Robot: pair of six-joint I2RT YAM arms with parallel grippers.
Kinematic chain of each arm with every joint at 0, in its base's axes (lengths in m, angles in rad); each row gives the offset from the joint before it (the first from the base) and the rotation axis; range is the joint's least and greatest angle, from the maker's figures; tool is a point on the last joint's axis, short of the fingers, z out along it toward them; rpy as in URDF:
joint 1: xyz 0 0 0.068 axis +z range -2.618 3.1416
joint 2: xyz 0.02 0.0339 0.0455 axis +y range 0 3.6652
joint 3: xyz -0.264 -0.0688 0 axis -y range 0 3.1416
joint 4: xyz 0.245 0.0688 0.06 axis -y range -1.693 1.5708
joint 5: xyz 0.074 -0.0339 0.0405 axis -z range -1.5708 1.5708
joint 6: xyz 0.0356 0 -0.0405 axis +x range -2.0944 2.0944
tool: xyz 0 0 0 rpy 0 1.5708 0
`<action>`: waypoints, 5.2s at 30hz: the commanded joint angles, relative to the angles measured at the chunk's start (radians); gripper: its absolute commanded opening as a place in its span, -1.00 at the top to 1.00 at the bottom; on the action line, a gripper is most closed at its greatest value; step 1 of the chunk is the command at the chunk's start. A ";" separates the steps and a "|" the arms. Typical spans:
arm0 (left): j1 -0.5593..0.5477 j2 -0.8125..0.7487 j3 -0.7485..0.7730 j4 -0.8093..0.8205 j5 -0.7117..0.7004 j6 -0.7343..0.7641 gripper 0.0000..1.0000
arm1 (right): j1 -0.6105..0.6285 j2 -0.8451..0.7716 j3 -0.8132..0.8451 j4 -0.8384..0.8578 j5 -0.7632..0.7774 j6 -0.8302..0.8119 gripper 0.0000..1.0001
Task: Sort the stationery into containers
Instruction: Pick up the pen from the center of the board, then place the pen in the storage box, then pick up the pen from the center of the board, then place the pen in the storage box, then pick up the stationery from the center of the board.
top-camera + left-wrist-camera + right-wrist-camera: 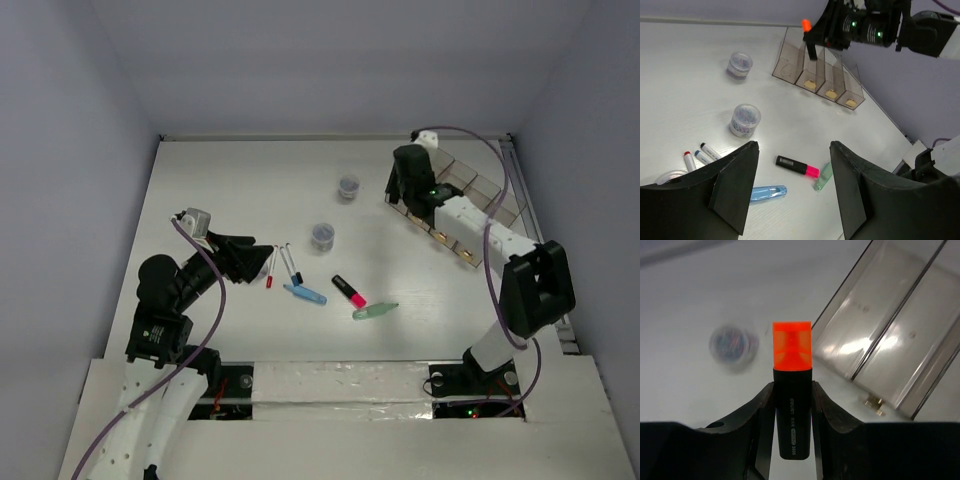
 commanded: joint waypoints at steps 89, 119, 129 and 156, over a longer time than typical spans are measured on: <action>0.036 0.023 -0.013 0.042 0.030 0.001 -0.43 | 0.071 -0.083 -0.139 0.101 -0.101 -0.159 0.78; 0.036 0.020 -0.009 0.033 0.010 0.001 -0.43 | -0.319 0.333 0.362 -0.025 -0.148 0.028 0.22; 0.036 0.022 -0.009 0.030 0.004 0.000 -0.43 | -0.319 0.244 0.302 -0.024 -0.234 0.013 -0.17; 0.036 0.017 0.005 -0.010 -0.065 0.001 -0.97 | 0.271 0.305 0.236 -0.139 -0.343 -0.190 -0.95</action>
